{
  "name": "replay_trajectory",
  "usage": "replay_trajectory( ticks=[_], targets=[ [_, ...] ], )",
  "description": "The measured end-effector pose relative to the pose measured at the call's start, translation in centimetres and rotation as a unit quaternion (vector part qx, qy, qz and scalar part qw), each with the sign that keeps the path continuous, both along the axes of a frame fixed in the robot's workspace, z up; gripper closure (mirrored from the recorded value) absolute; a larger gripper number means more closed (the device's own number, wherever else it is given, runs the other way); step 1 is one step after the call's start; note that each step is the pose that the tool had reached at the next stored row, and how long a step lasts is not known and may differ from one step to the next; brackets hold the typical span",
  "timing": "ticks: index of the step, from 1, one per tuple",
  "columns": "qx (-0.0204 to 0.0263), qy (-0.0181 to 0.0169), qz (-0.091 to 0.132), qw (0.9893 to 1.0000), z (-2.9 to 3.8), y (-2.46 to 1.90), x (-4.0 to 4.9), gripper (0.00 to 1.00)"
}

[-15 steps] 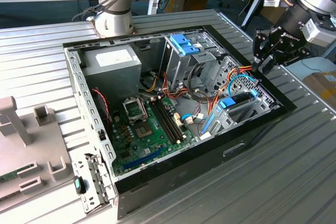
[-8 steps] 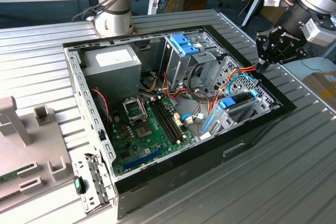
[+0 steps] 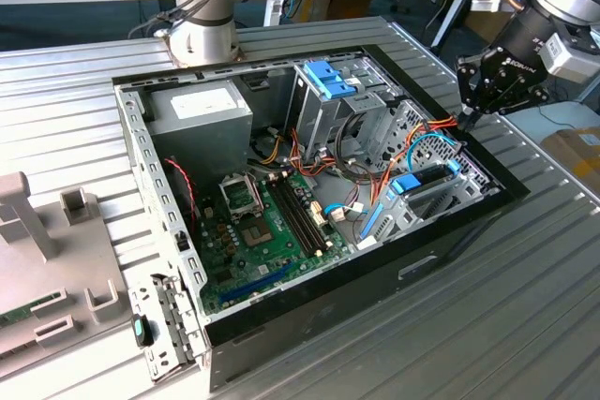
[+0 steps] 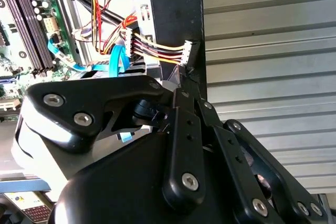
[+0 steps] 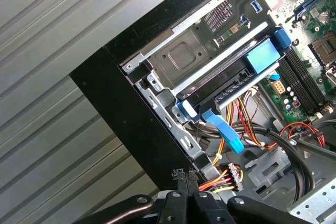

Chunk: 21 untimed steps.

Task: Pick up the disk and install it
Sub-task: 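Insert the first disk wire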

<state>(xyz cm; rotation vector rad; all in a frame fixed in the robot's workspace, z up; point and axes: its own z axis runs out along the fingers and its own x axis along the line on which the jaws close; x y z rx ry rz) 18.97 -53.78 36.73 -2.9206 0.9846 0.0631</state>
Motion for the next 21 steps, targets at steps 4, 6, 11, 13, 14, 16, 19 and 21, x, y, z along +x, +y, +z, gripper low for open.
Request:
replay_trajectory(
  ticks=[4,6,11,13,14,16,19,21],
  targets=[
    [0.0002,0.0,0.0,1.0,0.31,-0.01,0.01,0.89],
    [-0.0001,0.0,0.0,1.0,0.94,0.0,0.01,0.89],
    [0.002,0.0,0.0,1.0,0.99,-0.1,0.01,0.89],
    [0.0021,0.0,0.0,1.0,0.99,-0.1,0.01,0.82],
    [0.002,0.0,0.0,1.0,1.0,-0.1,0.01,0.82],
    [0.0016,0.0,0.014,0.9999,0.91,-0.11,0.0,0.82],
    [0.001,0.0001,0.056,0.9984,0.73,-0.11,0.01,0.82],
    [0.0006,0.0002,0.08,0.9968,0.72,-0.11,0.01,0.82]
  ],
)
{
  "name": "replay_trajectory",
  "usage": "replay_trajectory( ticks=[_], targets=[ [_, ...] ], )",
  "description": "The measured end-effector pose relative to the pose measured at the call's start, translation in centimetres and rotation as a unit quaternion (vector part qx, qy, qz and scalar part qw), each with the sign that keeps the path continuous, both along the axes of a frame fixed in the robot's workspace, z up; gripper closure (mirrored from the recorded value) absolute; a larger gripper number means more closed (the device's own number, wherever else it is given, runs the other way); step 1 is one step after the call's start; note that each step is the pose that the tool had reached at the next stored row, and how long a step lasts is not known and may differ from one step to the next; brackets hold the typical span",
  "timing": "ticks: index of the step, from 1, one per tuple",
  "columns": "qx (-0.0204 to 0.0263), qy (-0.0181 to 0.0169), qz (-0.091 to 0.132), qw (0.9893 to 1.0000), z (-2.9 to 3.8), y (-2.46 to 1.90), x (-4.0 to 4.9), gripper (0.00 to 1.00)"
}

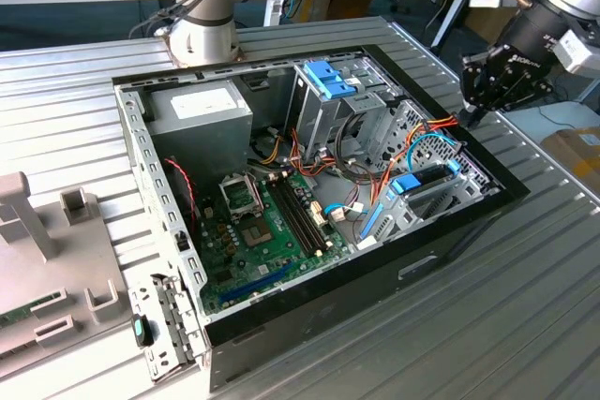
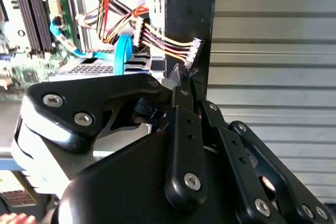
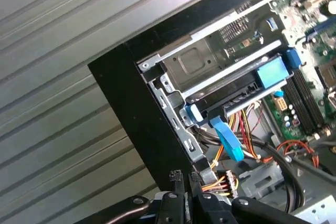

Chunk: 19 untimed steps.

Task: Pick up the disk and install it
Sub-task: 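Insert the first disk wire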

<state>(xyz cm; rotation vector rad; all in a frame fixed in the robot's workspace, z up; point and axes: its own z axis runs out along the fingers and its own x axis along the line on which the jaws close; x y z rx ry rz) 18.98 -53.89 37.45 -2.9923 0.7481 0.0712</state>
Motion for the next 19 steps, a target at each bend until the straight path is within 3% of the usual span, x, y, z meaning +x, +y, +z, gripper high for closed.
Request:
replay_trajectory(
  ticks=[3,6,7,8,11,13,19],
  targets=[
    [0.0,0.0,0.007,1.0,0.0,-0.01,0.0,0.82],
    [0.0001,-0.0003,0.007,1.0,-0.01,-0.64,-0.02,0.81],
    [0.0002,-0.0003,0.007,1.0,-0.02,-0.81,-0.02,0.69],
    [0.0002,-0.0004,0.007,1.0,-0.03,-0.82,-0.02,0.69],
    [-0.0001,-0.0004,0.008,1.0,-0.17,-0.67,-0.03,0.62],
    [0.0001,-0.0004,0.01,1.0,-0.69,-0.06,-0.03,0.62],
    [0.0001,-0.0003,0.01,1.0,-0.88,-0.04,0.57,0.62]
  ],
)
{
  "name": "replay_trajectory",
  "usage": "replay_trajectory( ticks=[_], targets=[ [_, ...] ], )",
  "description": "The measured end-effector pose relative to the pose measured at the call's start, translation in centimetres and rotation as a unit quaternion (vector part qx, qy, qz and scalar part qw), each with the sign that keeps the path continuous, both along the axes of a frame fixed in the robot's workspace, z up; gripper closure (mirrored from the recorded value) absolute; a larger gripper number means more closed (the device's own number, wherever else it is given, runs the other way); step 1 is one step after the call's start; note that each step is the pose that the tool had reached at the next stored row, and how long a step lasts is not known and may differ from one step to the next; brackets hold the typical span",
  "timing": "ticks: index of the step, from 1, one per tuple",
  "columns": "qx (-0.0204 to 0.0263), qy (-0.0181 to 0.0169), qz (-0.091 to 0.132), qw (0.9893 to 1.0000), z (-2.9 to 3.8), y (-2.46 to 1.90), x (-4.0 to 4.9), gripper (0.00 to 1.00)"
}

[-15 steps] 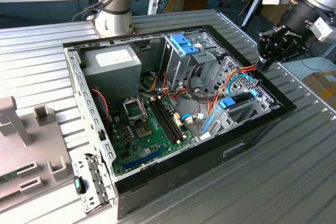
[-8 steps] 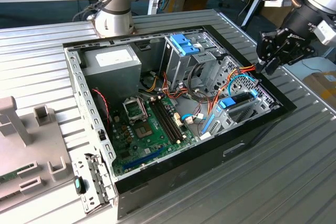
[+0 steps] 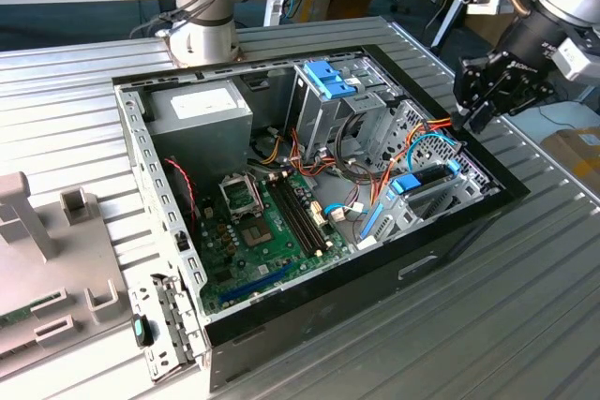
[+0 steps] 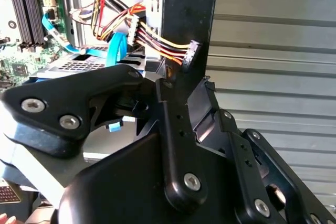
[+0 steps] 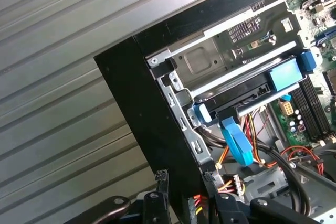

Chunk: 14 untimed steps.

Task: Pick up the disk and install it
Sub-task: 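Insert the first disk wire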

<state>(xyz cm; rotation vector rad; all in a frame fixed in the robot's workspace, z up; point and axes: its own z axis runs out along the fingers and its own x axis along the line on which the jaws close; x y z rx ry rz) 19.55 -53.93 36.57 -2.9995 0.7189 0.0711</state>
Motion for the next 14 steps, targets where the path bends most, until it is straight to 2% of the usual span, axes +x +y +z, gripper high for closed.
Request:
replay_trajectory(
  ticks=[5,8,14],
  targets=[
    [-0.0002,0.0,0.0,1.0,-0.03,0.0,0.04,0.64],
    [-0.0002,0.0,0.0,1.0,-0.03,0.0,0.04,0.83],
    [-0.0002,0.0,0.0,1.0,-0.04,0.0,0.04,0.84]
  ],
)
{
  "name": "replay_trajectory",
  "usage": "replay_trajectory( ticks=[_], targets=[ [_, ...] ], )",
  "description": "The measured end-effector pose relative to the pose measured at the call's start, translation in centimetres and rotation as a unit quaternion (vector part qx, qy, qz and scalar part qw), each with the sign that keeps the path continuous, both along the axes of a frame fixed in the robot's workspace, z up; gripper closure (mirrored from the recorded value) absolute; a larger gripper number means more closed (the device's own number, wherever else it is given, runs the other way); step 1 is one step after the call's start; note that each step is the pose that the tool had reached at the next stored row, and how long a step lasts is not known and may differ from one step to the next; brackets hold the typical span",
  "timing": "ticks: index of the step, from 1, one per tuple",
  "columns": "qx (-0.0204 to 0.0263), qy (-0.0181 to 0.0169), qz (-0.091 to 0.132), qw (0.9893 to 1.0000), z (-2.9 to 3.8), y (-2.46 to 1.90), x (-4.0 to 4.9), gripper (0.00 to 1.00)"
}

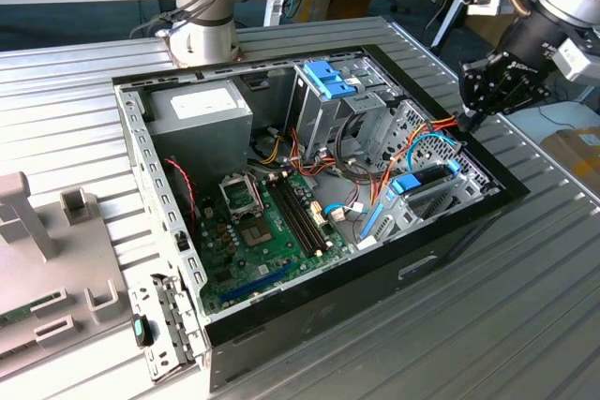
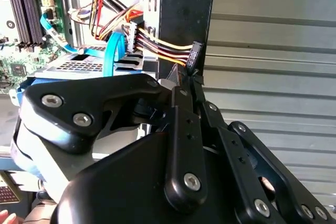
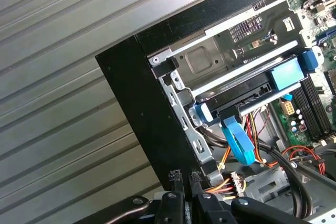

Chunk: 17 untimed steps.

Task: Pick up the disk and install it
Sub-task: 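Insert the first disk wire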

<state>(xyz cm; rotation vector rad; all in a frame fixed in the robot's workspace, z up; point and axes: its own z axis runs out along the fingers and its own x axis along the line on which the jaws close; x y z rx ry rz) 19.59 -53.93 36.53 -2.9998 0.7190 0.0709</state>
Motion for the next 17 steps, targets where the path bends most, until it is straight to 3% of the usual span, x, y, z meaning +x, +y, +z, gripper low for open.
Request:
replay_trajectory(
  ticks=[1,3,6,12,17],
  targets=[
    [-0.0001,-0.008,0.0,1.0,1.07,0.0,-0.41,0.84],
    [0.0,-0.0151,0.0,0.9999,1.54,0.0,-0.67,0.85],
    [0.0,-0.0156,0.0,0.9999,1.54,0.0,-1.35,0.85],
    [0.0,-0.016,-0.002,0.9999,1.54,0.0,-4.05,0.85],
    [0.0,-0.0161,-0.002,0.9999,1.54,0.0,-4.29,0.85]
  ],
)
